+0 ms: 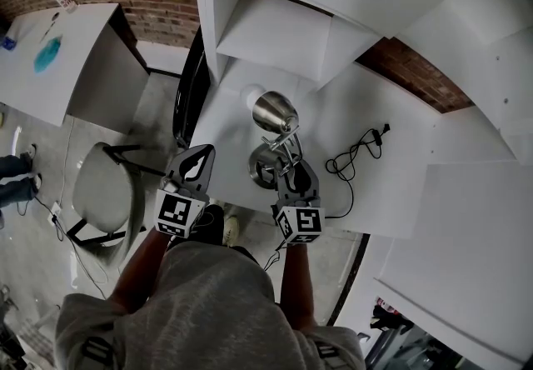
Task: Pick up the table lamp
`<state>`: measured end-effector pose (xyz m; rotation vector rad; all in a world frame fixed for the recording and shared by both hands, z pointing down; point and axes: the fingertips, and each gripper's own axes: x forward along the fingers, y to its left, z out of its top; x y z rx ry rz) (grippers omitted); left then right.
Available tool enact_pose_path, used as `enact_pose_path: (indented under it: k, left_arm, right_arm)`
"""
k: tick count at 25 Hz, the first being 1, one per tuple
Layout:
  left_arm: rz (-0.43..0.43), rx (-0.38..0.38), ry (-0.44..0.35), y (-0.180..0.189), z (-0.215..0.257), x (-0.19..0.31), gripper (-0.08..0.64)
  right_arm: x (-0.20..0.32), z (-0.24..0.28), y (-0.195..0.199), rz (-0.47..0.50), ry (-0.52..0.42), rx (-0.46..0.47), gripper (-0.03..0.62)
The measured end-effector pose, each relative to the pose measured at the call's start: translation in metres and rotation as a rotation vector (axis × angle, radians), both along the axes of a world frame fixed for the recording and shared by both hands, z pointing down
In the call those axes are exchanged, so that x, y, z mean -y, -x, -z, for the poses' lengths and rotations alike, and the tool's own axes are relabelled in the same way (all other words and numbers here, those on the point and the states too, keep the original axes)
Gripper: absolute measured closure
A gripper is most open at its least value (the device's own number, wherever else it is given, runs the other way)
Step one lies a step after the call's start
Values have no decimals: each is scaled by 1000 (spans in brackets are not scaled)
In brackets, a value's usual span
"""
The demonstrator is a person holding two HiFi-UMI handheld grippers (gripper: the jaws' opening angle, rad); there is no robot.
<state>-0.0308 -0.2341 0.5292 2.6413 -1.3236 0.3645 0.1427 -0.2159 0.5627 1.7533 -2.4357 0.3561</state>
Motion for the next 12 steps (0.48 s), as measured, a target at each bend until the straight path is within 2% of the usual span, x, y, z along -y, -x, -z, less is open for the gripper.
enact_pose_path:
  k: [3,12]
  left_arm:
    - [9,2,0,3,0,1,557]
    - [11,14,9,4,-2,-6,557]
  right_arm:
    - [0,1,2,16,-10,-12,454]
    - [-1,2,3,21,-30,-25,460]
